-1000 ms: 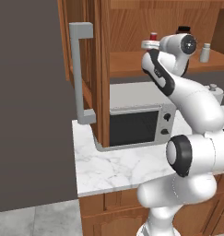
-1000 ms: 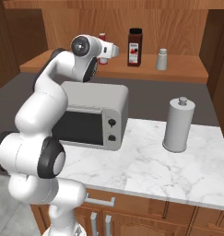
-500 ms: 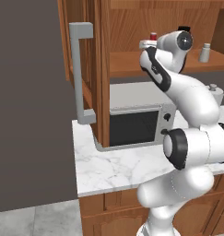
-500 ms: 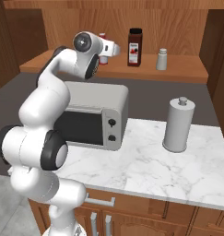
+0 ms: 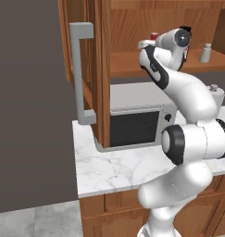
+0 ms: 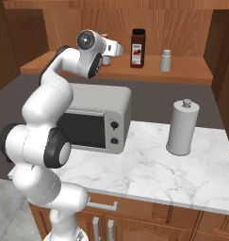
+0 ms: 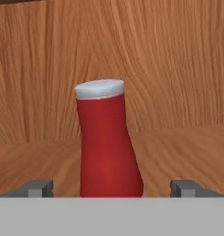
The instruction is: Collect the paprika, ketchup, and shaker from the cabinet and place them next to the stove.
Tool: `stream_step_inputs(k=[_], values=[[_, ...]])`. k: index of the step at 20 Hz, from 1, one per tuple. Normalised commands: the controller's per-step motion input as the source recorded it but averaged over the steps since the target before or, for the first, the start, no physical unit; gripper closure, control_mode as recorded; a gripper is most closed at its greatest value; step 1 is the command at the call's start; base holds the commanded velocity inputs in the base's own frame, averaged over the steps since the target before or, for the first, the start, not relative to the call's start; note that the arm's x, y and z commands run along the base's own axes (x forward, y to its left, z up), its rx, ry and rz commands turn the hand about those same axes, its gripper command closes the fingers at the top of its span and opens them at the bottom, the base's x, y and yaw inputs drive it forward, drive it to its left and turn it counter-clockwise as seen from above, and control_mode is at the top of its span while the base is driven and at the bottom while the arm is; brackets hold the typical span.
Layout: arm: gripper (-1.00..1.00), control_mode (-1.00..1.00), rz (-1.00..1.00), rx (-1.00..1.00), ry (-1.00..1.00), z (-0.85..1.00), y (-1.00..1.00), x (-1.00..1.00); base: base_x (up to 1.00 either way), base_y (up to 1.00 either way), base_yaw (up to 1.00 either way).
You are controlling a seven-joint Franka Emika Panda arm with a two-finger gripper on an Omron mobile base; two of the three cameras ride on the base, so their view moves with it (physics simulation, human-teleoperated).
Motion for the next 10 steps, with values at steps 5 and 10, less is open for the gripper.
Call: stream_step_inputs(k=[5, 10], values=[[-1.0, -1.0, 0.0, -0.02, 0.04, -0.09, 0.08, 0.14, 0.0, 0.0, 0.0], [-1.0, -1.0, 0.0, 0.0, 0.03, -0.06, 0.01, 0.12, 0.0, 0.0, 0.0]])
